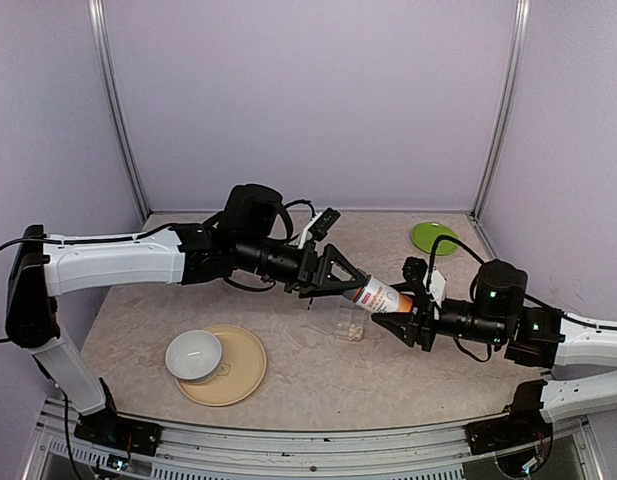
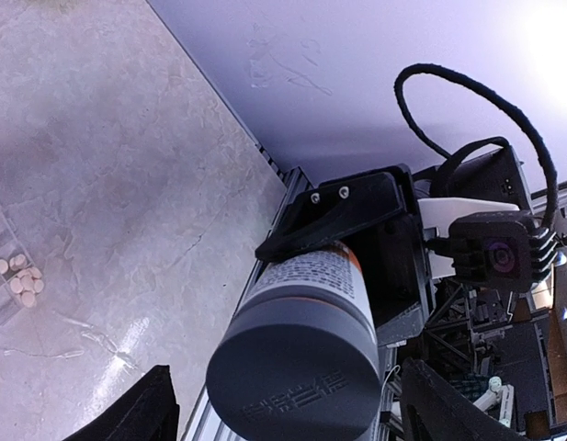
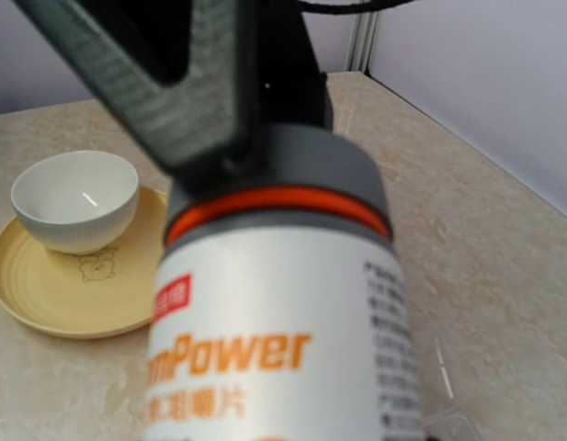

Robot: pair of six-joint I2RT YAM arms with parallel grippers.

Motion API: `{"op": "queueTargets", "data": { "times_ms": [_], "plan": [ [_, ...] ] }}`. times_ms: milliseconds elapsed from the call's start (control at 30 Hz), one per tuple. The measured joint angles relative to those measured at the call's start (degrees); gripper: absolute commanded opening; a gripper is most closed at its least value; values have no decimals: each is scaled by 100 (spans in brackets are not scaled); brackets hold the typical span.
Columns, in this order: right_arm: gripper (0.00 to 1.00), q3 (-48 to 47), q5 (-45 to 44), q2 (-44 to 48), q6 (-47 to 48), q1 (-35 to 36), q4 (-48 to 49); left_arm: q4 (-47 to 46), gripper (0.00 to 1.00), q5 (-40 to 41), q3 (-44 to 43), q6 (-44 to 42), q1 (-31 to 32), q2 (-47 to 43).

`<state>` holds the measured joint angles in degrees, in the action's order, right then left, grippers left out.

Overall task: Sort the pills into containers
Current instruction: Screw the lid of the pill bottle onto the pill bottle.

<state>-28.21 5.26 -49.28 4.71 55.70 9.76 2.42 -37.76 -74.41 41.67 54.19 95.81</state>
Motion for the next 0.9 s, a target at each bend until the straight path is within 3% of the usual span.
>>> {"op": "queueTargets", "data": {
  "times_ms": [233,433,633,900],
  "plan": [
    [1,0,-20,9,22,0,7,17,72,28,-2,7,0,46],
    [1,0,-13,-184,20,0,109,-70,58,-31,-2,63,0,66],
    [1,0,-22,-291,11,0,232,-94,36,-63,0,83,-63,111],
    [0,28,-46,-219,-181,2,260,-409,23,-157,120,-15,-70,111]
  ]
}}
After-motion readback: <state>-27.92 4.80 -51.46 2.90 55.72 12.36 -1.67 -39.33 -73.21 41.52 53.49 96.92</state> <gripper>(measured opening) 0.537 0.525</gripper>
